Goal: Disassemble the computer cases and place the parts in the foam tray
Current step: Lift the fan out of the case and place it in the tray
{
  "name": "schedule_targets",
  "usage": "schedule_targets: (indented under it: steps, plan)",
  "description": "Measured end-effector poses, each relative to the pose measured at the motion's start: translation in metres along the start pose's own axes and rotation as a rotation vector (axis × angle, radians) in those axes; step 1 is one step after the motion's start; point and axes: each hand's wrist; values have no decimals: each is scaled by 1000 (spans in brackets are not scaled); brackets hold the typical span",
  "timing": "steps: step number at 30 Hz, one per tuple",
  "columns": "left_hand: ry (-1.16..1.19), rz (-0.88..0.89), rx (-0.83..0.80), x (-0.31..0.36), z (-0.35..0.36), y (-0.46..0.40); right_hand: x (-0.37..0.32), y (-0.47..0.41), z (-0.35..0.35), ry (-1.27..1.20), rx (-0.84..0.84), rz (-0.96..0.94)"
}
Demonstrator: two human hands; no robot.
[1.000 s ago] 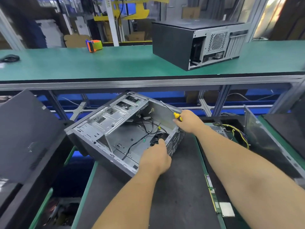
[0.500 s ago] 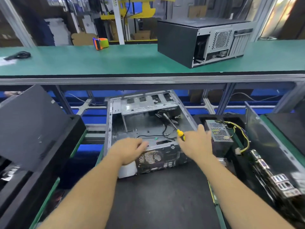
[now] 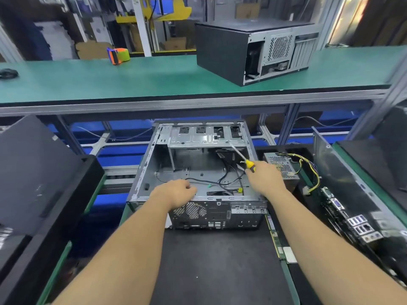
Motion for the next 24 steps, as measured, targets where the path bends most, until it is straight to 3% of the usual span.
schedule_targets:
  steps: [5,7,10,12,16,24]
  plan:
    - [-74,-49,-177,3,-2,1,3,-12,-11,-141,-15,-41]
    - [-70,-63,-211,2,-2,3,13,-12,-15,-355,-31,-18]
    - [-38,-65,-208,0,1,2,50,1,-4,-708,47,264]
    - [-23,-39,-191,0,1,0,81,16,17,-607,86,389]
    - [57,-39,-125,-4,4,1,116,57,71,-495,-131,522]
    - [-10,-68,-78,-1,1,8,110,65,75,-362,-148,419]
Point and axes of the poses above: each hand's wrist, its own y-axis away from the middle knuckle, its own z-axis out of the palm, x = y × z, and after that the axes turned 6 degrees about -y, right-handed
